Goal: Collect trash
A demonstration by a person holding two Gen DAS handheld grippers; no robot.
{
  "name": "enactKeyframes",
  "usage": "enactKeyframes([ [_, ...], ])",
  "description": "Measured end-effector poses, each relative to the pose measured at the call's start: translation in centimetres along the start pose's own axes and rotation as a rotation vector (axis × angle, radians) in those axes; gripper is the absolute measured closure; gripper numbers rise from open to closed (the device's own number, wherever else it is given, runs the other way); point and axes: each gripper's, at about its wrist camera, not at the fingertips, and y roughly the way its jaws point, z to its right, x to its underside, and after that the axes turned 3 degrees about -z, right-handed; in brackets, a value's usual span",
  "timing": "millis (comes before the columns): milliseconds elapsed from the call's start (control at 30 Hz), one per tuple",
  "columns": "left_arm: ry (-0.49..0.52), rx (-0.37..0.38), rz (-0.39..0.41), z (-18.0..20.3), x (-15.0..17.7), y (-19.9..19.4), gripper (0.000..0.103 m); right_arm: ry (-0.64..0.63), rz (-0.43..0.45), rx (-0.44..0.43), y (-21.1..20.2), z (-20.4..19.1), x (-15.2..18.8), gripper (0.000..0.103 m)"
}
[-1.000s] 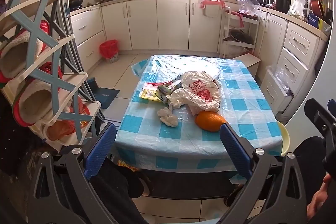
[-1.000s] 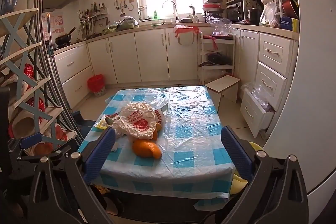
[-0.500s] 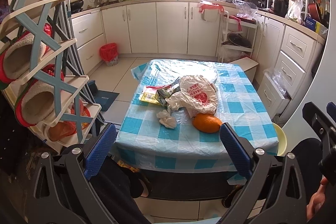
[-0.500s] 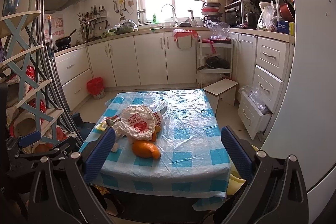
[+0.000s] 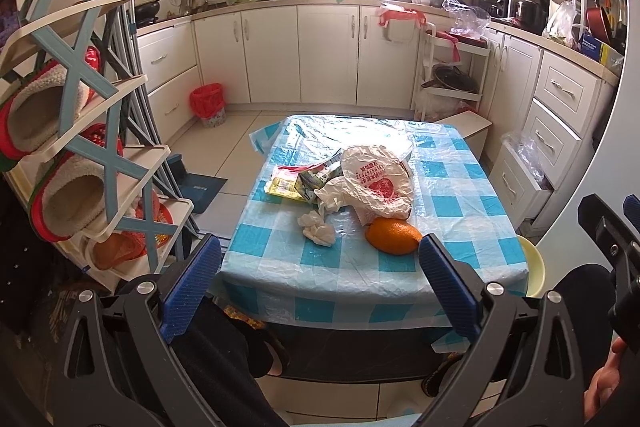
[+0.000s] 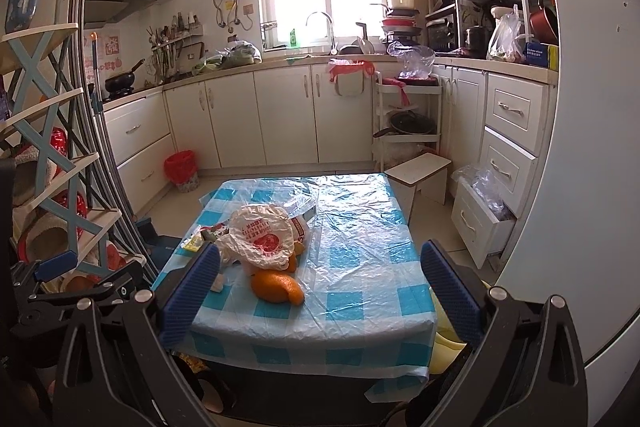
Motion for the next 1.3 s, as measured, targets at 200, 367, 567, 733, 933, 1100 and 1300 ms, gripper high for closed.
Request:
enactKeyframes([
  [200,0.000,0.000,0.001,0.09,-0.02,-0.06,0.008,0.000,0.004,0.001,-0.11,0.03,-0.07,0.006],
  [367,-0.002,0.003,0.006,0.34,-0.24,-0.31,0.008,-0.005,0.010,0.000,-0.41,-0.09,-0.07,0.006],
  [567,-0.004,0.006,0.009,0.36,-0.23,-0.54,0.008,-0.012,0.014,-0.001,-0.58,-0.32,-0.15,0.006],
  [733,-0.004,0.005,0.009,0.37,-0.18,-0.53,0.008,-0.017,0.020,0.000,-0.53,-0.47,-0.05,0.006],
  [933,-0.005,0.007,0.010,0.43,-0.22,-0.69,0.008,-0.020,0.024,0.000,-0.58,-0.56,0.00,0.006],
  [1100,-0.006,0.009,0.010,0.48,-0.27,-0.71,0.008,-0.021,0.029,0.001,-0.63,-0.68,-0.04,0.006],
  [1300,-0.007,0.013,0.013,0.67,-0.41,-0.84,0.008,-0.021,0.030,0.001,-0.65,-0.77,-0.06,0.006],
])
